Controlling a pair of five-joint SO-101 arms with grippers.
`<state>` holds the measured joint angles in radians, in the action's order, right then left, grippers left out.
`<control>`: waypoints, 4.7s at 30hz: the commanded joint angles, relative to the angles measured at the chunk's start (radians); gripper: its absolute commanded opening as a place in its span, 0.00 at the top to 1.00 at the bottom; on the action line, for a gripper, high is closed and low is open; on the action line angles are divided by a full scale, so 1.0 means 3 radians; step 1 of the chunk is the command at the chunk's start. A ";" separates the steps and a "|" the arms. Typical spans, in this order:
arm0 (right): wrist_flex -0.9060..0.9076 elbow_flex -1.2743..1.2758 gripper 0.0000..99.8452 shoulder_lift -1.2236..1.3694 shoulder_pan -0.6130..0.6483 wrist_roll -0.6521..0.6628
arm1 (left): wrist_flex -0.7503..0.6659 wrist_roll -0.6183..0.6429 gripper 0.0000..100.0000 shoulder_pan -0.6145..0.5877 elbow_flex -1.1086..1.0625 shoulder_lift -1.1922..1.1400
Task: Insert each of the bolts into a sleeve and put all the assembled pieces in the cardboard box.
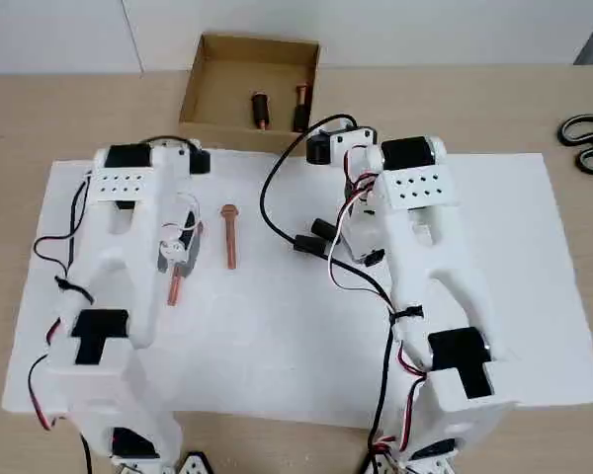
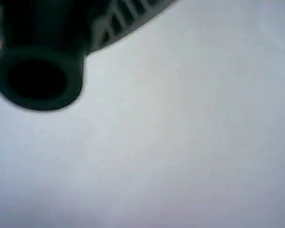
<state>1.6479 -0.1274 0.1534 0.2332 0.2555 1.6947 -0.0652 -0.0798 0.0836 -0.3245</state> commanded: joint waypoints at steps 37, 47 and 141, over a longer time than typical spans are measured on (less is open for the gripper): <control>-0.0084 -0.0010 1.00 -0.0202 -0.0028 0.0046 | -0.0660 -0.0015 0.94 -0.0005 0.0110 -0.0491; -0.0084 -0.0010 1.00 -0.0202 -0.0028 0.0046 | -0.0731 -0.0010 0.94 0.0010 0.0105 -0.0501; -0.3910 0.5166 1.00 -0.4943 0.0862 -0.0875 | -0.3258 0.1703 1.00 0.1008 -0.2964 0.4368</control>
<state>0.4634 1.4147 -1.2704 0.4910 -0.0161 0.8094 0.4365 0.1995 -0.7864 0.9567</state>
